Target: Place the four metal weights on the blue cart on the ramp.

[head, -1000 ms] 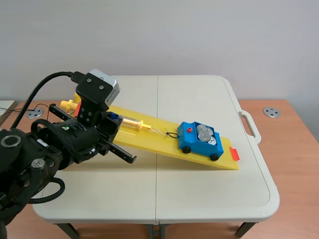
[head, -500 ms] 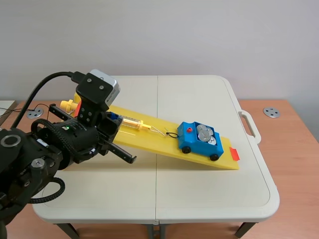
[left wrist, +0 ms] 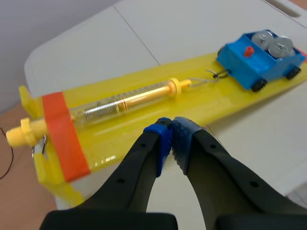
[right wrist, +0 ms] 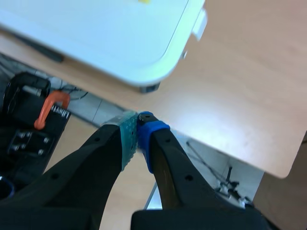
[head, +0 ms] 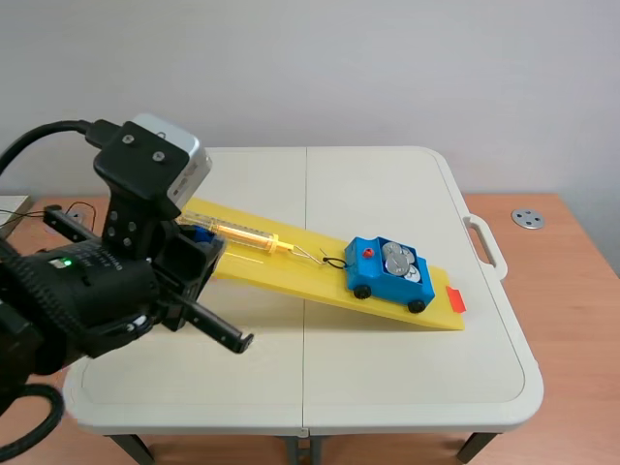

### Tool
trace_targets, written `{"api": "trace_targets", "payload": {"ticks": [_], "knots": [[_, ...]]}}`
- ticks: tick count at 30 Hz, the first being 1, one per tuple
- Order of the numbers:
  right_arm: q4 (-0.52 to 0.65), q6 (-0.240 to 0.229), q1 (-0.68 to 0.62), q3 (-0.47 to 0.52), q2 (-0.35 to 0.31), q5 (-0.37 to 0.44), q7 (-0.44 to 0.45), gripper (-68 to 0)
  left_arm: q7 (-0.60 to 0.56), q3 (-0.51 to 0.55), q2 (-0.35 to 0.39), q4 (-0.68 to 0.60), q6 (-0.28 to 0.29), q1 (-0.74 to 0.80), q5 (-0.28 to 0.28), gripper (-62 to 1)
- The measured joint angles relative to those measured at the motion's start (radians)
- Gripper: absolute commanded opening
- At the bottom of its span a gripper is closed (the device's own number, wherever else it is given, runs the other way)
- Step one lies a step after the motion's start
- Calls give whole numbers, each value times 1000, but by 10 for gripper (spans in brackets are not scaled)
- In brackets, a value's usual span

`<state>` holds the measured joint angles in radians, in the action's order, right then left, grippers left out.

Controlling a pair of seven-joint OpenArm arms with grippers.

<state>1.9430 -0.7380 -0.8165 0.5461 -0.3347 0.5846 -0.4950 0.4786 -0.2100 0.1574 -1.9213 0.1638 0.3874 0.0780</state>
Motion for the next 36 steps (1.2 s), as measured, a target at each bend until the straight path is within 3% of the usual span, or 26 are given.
{"api": "trace_targets", "payload": {"ticks": [3, 5, 12, 13, 16, 24, 36], "knots": [[0, 0, 52, 0, 0, 8, 0, -525, 54, 0, 23, -103, 0, 92, 0, -562], [0, 0, 82, 0, 0, 8, 0, -429, 88, 0, 34, -167, 0, 153, 0, -488], [0, 0, 165, -50, 0, 8, 0, -138, 116, 1, 34, -311, 0, 329, 0, -12], [0, 0, 174, -65, 0, 8, 2, -105, 116, 1, 34, -319, 0, 346, 0, 14], [0, 0, 193, -114, 0, 8, 30, -9, 108, 1, 34, -323, -7, 380, 0, 14], [0, 45, 207, -212, 13, 7, 79, -14, 80, 1, 34, -323, -50, 385, 16, 14], [0, 45, 207, -217, 13, 7, 79, -14, 40, 1, 34, -307, -59, 360, 16, 14]]}}
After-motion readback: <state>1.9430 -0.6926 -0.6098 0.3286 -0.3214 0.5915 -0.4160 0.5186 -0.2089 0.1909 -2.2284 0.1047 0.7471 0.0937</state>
